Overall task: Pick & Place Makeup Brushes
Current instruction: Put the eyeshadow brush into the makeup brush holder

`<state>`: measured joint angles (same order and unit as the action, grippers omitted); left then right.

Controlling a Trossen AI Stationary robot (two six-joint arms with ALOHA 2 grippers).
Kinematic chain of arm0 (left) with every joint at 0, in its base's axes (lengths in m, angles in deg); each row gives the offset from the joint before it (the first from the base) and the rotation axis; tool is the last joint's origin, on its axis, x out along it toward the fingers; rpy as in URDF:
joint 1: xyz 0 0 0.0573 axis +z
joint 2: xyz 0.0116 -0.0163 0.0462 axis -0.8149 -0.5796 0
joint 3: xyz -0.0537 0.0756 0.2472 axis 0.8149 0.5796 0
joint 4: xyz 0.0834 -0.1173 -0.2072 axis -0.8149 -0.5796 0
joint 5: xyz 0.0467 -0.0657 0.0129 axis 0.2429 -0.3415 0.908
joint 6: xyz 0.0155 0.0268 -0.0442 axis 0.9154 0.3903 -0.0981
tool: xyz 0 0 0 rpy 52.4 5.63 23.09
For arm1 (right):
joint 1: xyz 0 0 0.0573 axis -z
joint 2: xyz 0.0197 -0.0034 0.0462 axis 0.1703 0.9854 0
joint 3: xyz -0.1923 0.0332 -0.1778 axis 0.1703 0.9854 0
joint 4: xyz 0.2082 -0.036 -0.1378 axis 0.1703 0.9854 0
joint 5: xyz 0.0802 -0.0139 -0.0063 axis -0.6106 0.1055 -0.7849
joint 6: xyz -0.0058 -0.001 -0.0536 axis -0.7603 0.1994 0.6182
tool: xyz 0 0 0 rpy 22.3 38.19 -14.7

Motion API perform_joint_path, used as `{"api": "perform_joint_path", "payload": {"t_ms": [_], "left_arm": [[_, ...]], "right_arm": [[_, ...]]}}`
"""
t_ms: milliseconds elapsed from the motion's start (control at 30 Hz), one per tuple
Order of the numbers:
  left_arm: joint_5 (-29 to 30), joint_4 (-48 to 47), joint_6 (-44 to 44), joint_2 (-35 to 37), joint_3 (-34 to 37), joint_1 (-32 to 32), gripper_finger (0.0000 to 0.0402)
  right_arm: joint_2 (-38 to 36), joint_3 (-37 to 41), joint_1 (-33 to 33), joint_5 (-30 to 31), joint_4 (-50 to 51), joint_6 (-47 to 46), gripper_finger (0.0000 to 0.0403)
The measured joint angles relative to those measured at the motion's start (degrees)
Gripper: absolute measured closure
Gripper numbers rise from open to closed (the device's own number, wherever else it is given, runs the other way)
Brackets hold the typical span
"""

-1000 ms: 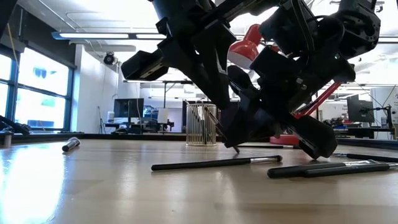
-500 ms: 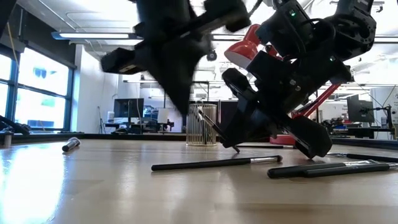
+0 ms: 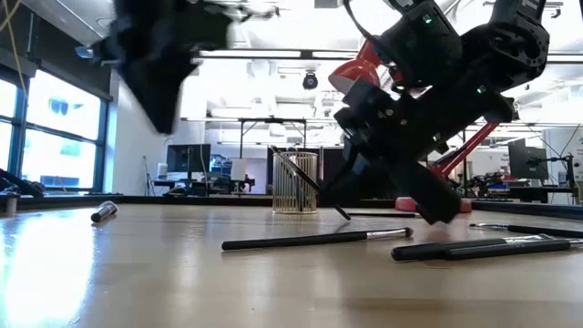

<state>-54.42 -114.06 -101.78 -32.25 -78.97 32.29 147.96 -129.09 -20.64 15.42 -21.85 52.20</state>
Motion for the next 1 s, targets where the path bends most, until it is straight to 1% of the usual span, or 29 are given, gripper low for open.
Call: {"api": "perform_joint_path", "payload": {"t_ms": [33,67,133,200,267,333,433,533,700,800,867,1000], "left_arm": [[-0.01,0.6,0.56,2.58,3.97,-0.44,0.0344],[0.12,3.18,1.54,5.2,7.7,-0.59,0.0344],[0.52,12.78,3.1,10.77,14.98,-0.61,0.0344],[0.94,18.24,4.55,16.93,23.17,-0.61,0.0344],[2.07,29.05,6.91,22.3,30.15,-0.61,0.0344],[4.89,38.42,9.69,27.7,36.46,-0.58,0.0344],[8.31,52.23,15.64,32.93,43.3,-0.58,0.0344],[9.66,62.05,22.38,35.57,45.97,-0.53,0.0344],[10.11,69.92,33.25,35.96,46.13,-0.58,0.0344],[10.3,73.45,37.53,35.96,46.13,-0.59,0.0343],[10.59,74.69,39.16,35.96,46.13,-0.61,0.034],[10.46,77.71,43.21,35.96,46.13,-0.61,0.0324]], "right_arm": [[0.0,-0.43,0.0,0.98,0.29,-1.73,0.0384],[0.0,-1.07,0.0,1.75,0.56,-3.41,0.0383],[0.0,-3.1,0.0,3.01,1.39,-6.48,0.0383],[-0.02,-5.9,-0.02,3.33,2.67,-9.87,0.0387],[-0.04,-9.32,-0.02,3.24,5.23,-13.44,0.0391],[-0.08,-13.23,-0.02,2.38,9.2,-16.63,0.0393],[-0.09,-18.64,-0.02,1.61,14.83,-23.39,0.0391],[-0.1,-22.4,-0.02,1.59,15.95,-31.04,0.0392],[-0.17,-25.03,0.07,0.82,16.1,-41.48,0.0393],[-0.17,-25.05,0.03,-0.78,15.78,-45.28,0.0393],[-0.17,-25.02,-0.45,-0.44,15.77,-47.61,0.0392],[-0.17,-24.94,-1.86,0.89,15.56,-48.95,0.0393]]}}
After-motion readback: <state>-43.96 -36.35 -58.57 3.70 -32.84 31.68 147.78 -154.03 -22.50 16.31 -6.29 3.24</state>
